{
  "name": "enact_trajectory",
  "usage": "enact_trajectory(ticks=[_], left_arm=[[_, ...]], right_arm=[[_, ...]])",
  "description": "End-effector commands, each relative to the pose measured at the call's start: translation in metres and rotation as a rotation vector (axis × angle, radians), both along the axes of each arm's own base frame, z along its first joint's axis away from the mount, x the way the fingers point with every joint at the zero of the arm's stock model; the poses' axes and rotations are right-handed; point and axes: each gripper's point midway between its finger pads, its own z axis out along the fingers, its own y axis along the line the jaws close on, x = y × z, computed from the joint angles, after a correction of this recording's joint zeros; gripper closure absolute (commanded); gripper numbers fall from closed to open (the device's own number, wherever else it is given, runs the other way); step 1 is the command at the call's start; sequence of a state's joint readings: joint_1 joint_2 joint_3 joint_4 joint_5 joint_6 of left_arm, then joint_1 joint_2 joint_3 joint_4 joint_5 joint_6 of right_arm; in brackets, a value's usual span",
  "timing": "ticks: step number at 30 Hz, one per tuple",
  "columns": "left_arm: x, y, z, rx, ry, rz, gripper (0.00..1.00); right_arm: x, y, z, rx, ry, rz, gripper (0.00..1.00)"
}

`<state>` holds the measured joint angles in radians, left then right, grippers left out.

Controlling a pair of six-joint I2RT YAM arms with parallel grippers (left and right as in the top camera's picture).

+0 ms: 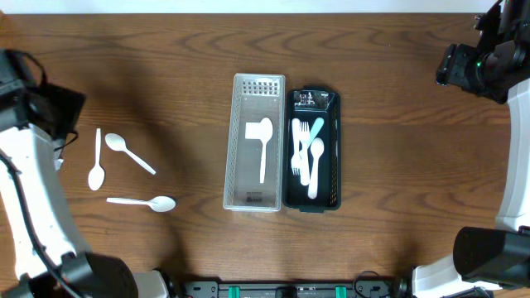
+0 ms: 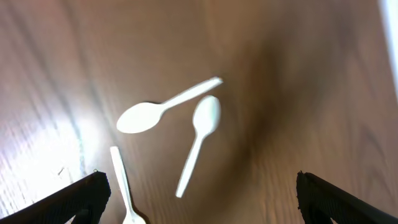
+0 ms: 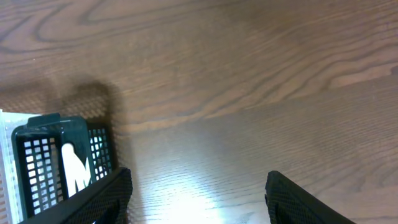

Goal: Pack container
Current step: 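Move the left gripper back to another white spoon and grasp it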

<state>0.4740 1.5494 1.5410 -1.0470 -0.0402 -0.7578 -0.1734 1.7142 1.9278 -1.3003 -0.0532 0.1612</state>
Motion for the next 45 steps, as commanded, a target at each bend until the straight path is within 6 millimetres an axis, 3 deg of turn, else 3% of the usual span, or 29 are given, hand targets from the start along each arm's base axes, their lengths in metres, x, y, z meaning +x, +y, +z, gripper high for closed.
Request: enact_trajectory(ticks=[1, 7, 13, 18, 28, 35, 41, 44, 45], left_arm=[[0.001, 0.009, -0.021, -0.021, 0.058, -0.044, 0.02], [0.017, 0.024, -0.059, 0.108, 0.241, -0.544, 0.02], [0.021, 0.039, -0.104, 0.097, 0.349, -0.737, 0.02], [0.019, 0.038, -0.142, 0.070, 0.450, -0.977, 0.02], [0.012, 0.033, -0.193, -0.022, 0.534, -1.137, 0.01], [0.006, 0.030, -0.212, -0.070, 0.563, -1.175, 0.00], [0.003, 0.026, -0.225, -0.104, 0.574, -1.190, 0.08], [0.003, 0.026, -0.226, -0.108, 0.572, -1.191, 0.15], [0.003, 0.026, -0.226, -0.109, 0.572, -1.191, 0.21]], right_arm=[[0.001, 0.002, -0.005, 0.017, 0.011, -0.018, 0.28], [0.001, 0.002, -0.005, 0.017, 0.011, -0.018, 0.28], [0.001, 0.001, -0.005, 0.016, 0.010, -0.018, 0.28], [0.001, 0.001, -0.005, 0.016, 0.010, -0.018, 0.27], [0.001, 0.001, -0.005, 0.016, 0.010, -0.019, 0.27], [0.001, 0.001, -0.005, 0.016, 0.010, -0.019, 0.27], [0.001, 0.001, -0.005, 0.017, 0.011, -0.019, 0.27], [0.001, 0.001, -0.005, 0.017, 0.011, -0.019, 0.27], [0.001, 0.001, -0.005, 0.017, 0.011, -0.019, 0.27]])
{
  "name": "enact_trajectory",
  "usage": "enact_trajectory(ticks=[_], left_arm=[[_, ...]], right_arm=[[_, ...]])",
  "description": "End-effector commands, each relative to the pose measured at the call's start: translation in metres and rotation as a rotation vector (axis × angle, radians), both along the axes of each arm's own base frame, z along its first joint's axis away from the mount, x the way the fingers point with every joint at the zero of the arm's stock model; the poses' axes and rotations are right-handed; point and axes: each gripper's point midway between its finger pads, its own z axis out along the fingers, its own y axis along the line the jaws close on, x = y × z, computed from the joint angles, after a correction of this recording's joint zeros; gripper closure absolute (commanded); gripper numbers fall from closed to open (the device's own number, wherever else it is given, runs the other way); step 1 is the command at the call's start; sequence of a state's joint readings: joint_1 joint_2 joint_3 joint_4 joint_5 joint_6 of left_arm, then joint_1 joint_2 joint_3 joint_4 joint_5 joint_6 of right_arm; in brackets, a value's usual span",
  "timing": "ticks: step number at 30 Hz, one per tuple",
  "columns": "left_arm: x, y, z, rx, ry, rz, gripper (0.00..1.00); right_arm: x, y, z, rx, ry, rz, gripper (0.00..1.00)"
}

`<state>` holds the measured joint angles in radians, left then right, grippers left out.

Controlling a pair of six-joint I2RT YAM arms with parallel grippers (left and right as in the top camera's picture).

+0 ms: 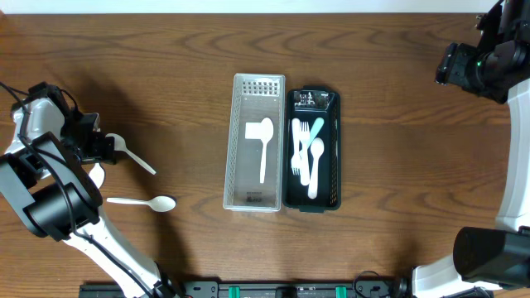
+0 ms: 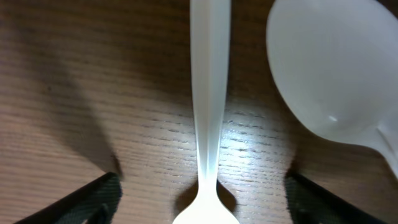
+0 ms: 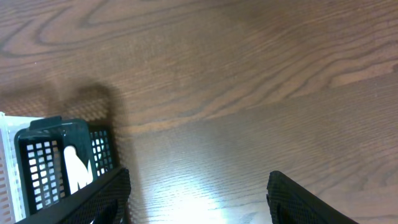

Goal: Pack container
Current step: 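Move the left gripper back to another white spoon and grasp it, then carry the white spoon into the clear basket and release it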

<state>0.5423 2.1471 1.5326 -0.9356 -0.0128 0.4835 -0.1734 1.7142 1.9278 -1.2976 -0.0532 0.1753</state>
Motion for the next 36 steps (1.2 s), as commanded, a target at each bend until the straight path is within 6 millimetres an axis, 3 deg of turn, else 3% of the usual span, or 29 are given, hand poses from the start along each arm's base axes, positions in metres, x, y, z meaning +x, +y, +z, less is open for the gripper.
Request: enact_trajectory(ticks=[1, 4, 10, 12, 15, 22, 25, 29, 32, 36], left_arm=[[-0.005, -0.002, -0.011, -0.020, 0.027, -0.014, 0.28], [-0.005, -0.002, -0.011, -0.021, 0.028, -0.014, 0.53], [-0.005, -0.002, -0.011, -0.021, 0.028, -0.014, 0.76], [-0.005, -0.002, -0.011, -0.020, 0.028, -0.013, 0.88], [-0.004, -0.002, -0.011, -0.019, 0.025, -0.012, 0.94], [0.004, -0.003, -0.001, 0.003, 0.003, 0.073, 0.94], [0.016, -0.007, 0.026, 0.029, -0.043, 0.097, 0.94], [0.037, -0.030, 0.086, 0.060, -0.155, 0.109, 0.94], [0.052, -0.072, 0.139, 0.022, -0.281, 0.065, 0.94], [0.063, -0.153, 0.198, -0.076, -0.445, 0.018, 0.94]], right_arm=[[0.000, 0.001, -0.005, 0.011, 0.014, -0.006, 0.26], [0.000, 0.001, -0.005, 0.011, 0.014, -0.006, 0.26], [0.000, 0.002, -0.005, 0.011, 0.017, -0.006, 0.26], [0.000, 0.002, -0.005, 0.011, 0.017, -0.006, 0.26], [0.000, 0.002, -0.005, 0.011, 0.016, -0.006, 0.26], [0.000, 0.001, -0.005, 0.010, 0.012, -0.006, 0.25], [0.001, 0.001, -0.005, 0.010, 0.012, -0.005, 0.25], [0.002, 0.001, -0.004, 0.009, 0.008, -0.005, 0.25], [0.002, 0.001, -0.004, 0.008, 0.003, -0.005, 0.24], [0.004, 0.001, -0.003, 0.007, -0.004, -0.005, 0.24]])
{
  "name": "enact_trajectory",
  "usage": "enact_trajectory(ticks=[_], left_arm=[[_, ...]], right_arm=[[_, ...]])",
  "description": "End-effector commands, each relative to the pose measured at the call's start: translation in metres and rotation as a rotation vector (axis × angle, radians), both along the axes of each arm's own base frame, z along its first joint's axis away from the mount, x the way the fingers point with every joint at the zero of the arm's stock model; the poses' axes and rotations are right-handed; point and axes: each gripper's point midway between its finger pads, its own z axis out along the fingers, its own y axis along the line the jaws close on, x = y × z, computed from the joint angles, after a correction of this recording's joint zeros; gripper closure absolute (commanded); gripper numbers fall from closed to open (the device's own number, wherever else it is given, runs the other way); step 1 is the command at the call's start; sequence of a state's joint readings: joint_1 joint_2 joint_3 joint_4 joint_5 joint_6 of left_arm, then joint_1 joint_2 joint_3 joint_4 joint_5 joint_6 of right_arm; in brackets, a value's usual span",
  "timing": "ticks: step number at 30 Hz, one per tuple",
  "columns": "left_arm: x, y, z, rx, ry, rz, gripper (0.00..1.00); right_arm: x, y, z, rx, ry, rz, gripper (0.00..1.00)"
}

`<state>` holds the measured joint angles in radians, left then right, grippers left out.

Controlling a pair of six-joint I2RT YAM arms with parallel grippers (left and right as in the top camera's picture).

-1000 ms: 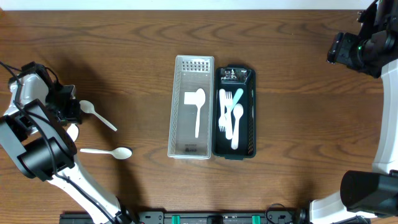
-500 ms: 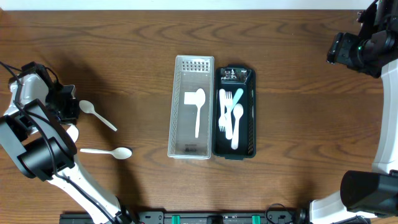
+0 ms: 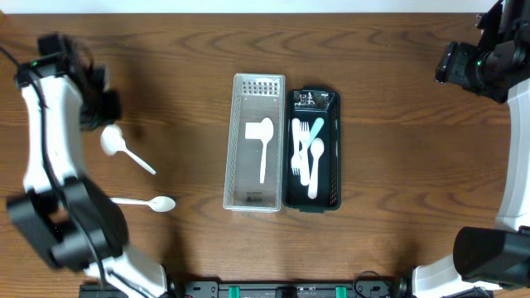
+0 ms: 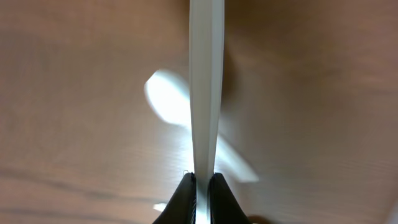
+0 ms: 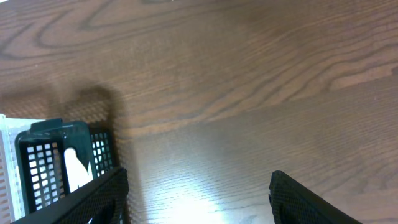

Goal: Pack container
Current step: 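Carry the white spoon into the clear basket and release it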

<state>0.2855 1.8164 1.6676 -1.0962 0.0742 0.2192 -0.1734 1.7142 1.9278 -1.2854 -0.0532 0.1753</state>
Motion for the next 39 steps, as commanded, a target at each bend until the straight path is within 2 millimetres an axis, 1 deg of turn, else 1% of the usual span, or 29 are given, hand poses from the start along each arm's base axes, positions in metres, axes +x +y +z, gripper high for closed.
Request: enact_trajectory(ticks=[1, 2, 4, 5, 6, 8, 11, 14, 16, 17, 19, 25, 28, 31, 32, 33, 34, 37, 39], left_arm=[[0.005, -0.077, 0.054, -0.115, -0.149, -0.028, 0.94], [0.004, -0.095, 0.061, -0.124, -0.166, -0.050, 0.94], [0.000, -0.141, 0.073, -0.144, -0.191, -0.136, 0.94], [-0.003, -0.161, 0.075, -0.155, -0.192, -0.172, 0.94], [-0.005, -0.175, 0.075, -0.164, -0.189, -0.195, 0.94], [-0.012, -0.209, 0.071, -0.185, -0.167, -0.245, 0.94], [-0.020, -0.253, 0.057, -0.192, -0.127, -0.352, 0.94], [-0.027, -0.282, 0.037, -0.189, -0.075, -0.422, 0.94], [-0.030, -0.297, 0.016, -0.178, -0.016, -0.456, 0.94], [-0.031, -0.300, 0.009, -0.174, 0.004, -0.462, 0.94], [-0.030, -0.304, -0.013, -0.162, 0.059, -0.465, 0.94], [-0.026, -0.304, -0.072, -0.129, 0.198, -0.449, 0.94], [-0.027, -0.302, -0.091, -0.114, 0.243, -0.477, 0.94], [-0.029, -0.302, -0.099, -0.105, 0.262, -0.514, 0.94], [-0.029, -0.302, -0.099, -0.104, 0.262, -0.525, 0.89], [-0.028, -0.302, -0.099, -0.103, 0.261, -0.540, 0.76], [-0.028, -0.302, -0.099, -0.101, 0.258, -0.554, 0.64], [-0.028, -0.302, -0.097, -0.096, 0.252, -0.587, 0.64], [-0.026, -0.297, -0.094, -0.068, 0.240, -0.602, 0.63]], right_arm=[[0.002, 0.001, -0.004, 0.009, 0.004, -0.005, 0.24], [0.003, 0.001, -0.004, 0.008, 0.003, -0.005, 0.24], [0.003, 0.001, -0.004, 0.004, 0.002, 0.003, 0.24], [0.003, 0.001, -0.004, -0.001, 0.003, 0.011, 0.24], [0.003, 0.001, -0.004, -0.004, 0.003, 0.017, 0.23], [0.003, 0.001, -0.004, -0.006, 0.003, 0.021, 0.23], [0.003, 0.001, -0.004, -0.007, 0.003, 0.021, 0.23], [0.003, 0.001, -0.004, -0.006, 0.003, 0.021, 0.23], [0.002, 0.001, -0.004, -0.006, 0.004, 0.022, 0.23], [0.002, 0.001, -0.004, -0.006, 0.005, 0.022, 0.23], [0.002, 0.001, -0.004, -0.006, 0.008, 0.023, 0.23], [0.000, 0.002, -0.005, -0.011, 0.017, 0.035, 0.23], [-0.001, 0.002, -0.006, -0.010, 0.020, 0.035, 0.23], [-0.001, 0.002, -0.006, -0.010, 0.020, 0.035, 0.23], [-0.001, 0.002, -0.006, -0.010, 0.020, 0.035, 0.23], [-0.001, 0.002, -0.006, -0.010, 0.021, 0.035, 0.23], [-0.001, 0.002, -0.006, -0.010, 0.023, 0.035, 0.23], [-0.001, 0.002, -0.006, -0.010, 0.022, 0.035, 0.23], [-0.001, 0.002, -0.006, -0.010, 0.022, 0.035, 0.23]])
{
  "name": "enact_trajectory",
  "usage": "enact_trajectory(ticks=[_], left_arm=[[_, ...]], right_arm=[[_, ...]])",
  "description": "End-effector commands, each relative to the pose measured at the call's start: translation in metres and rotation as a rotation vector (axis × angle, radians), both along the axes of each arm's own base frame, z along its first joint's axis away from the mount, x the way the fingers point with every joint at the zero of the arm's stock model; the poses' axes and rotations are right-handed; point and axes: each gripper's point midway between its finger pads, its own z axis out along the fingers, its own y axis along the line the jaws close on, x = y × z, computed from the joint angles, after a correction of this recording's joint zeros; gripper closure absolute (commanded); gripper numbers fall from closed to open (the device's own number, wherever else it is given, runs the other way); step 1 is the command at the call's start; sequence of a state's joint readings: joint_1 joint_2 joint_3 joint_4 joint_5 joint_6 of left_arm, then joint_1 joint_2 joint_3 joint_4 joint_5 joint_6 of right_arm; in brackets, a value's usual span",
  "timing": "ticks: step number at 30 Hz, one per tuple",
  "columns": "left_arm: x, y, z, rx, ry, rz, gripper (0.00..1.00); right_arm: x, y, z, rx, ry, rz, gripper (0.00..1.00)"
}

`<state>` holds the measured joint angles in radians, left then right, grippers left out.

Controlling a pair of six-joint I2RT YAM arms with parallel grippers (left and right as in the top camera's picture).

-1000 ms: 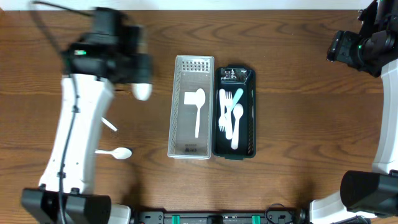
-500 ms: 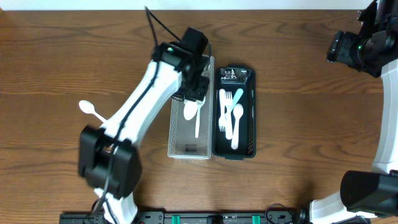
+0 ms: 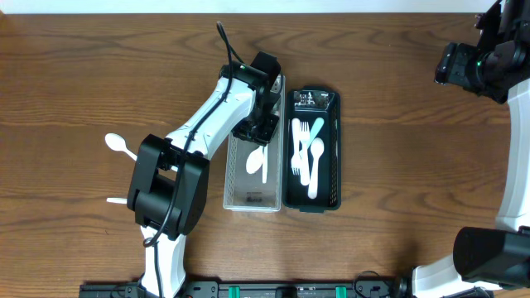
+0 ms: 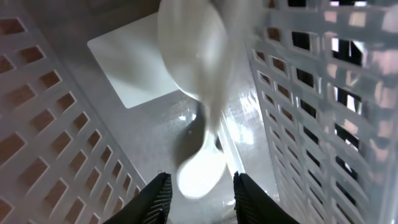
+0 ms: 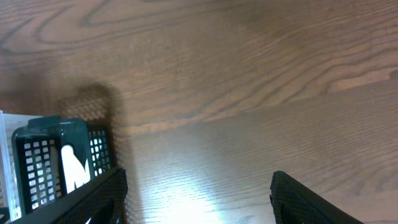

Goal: Pack container
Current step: 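Carry the white spoon into the clear basket and release it, then return the left gripper to a white spoon and grasp it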

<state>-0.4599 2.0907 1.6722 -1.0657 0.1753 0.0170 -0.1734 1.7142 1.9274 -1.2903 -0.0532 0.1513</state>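
My left gripper (image 3: 260,124) is open inside the white slotted basket (image 3: 229,178), low over its floor (image 4: 200,198). Two white spoons lie in that basket. One bowl (image 4: 200,175) sits just ahead of my fingertips, and a larger, blurred bowl (image 4: 193,46) is further on. From overhead a spoon (image 3: 256,161) shows below the arm. The black basket (image 3: 336,149) beside it holds white forks and spoons and one teal piece. My right gripper (image 5: 202,205) hangs open over bare wood at the far right.
One white spoon (image 3: 118,146) lies on the table at the left. Another spoon's handle (image 3: 114,200) shows beside the left arm's base. A white label (image 4: 130,81) is stuck to the basket floor. The black basket's corner (image 5: 37,162) shows in the right wrist view.
My left gripper was shut on a spoon handle above the table's far left. Now it is open inside the white basket and the spoon lies there. The right arm has not moved.
Three spoons lay on the left of the table with my left gripper open above them. Then the fingers stood either side of the leftmost spoon's handle. Then the gripper held that spoon lifted. Now the spoon is in the white basket beside the earlier one.
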Motion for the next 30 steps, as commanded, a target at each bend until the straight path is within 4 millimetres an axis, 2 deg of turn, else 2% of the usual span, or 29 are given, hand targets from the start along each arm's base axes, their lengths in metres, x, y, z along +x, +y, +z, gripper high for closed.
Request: enact_trajectory(ticks=[1, 4, 5, 8, 9, 12, 14, 16, 19, 20, 22, 25, 30], left_arm=[[0.006, 0.011, 0.010, 0.042, -0.052, -0.060, 0.61], [0.014, 0.025, 0.032, 0.117, -0.126, -0.060, 0.60], [0.017, 0.030, 0.044, 0.135, -0.160, -0.056, 0.56], [0.029, 0.047, 0.093, 0.189, -0.320, -0.030, 0.46], [0.032, 0.054, 0.111, 0.204, -0.378, -0.015, 0.39], [0.038, 0.083, 0.164, 0.233, -0.540, 0.063, 0.23], [0.038, 0.109, 0.190, 0.225, -0.604, 0.145, 0.20], [0.039, 0.142, 0.203, 0.225, -0.625, 0.280, 0.19], [0.036, 0.202, 0.203, 0.236, -0.599, 0.567, 0.13], [0.032, 0.229, 0.197, 0.242, -0.573, 0.719, 0.13], [0.025, 0.259, 0.184, 0.222, -0.519, 0.919, 0.13], [0.015, 0.291, 0.155, 0.178, -0.418, 1.165, 0.11], [0.009, 0.326, 0.102, 0.180, -0.290, 1.307, 0.10]], right_arm=[[0.000, 0.001, -0.005, 0.000, 0.016, 0.014, 0.23], [0.000, 0.001, -0.005, 0.000, 0.016, 0.014, 0.23], [0.000, 0.001, -0.005, 0.000, 0.016, 0.014, 0.23], [0.000, 0.000, -0.005, -0.007, 0.017, 0.009, 0.23], [0.000, 0.000, -0.005, -0.009, 0.017, 0.008, 0.23], [0.000, 0.000, -0.005, -0.009, 0.018, 0.008, 0.23], [-0.001, 0.000, -0.005, -0.009, 0.018, 0.008, 0.23], [-0.001, 0.000, -0.005, -0.008, 0.018, 0.007, 0.23], [-0.001, 0.000, -0.005, -0.008, 0.020, 0.008, 0.23], [-0.001, 0.000, -0.006, -0.008, 0.021, 0.008, 0.23], [-0.001, 0.000, -0.006, -0.008, 0.021, 0.008, 0.23], [0.000, 0.000, -0.005, -0.009, 0.017, 0.008, 0.23], [0.000, 0.000, -0.005, -0.008, 0.018, 0.007, 0.23]])
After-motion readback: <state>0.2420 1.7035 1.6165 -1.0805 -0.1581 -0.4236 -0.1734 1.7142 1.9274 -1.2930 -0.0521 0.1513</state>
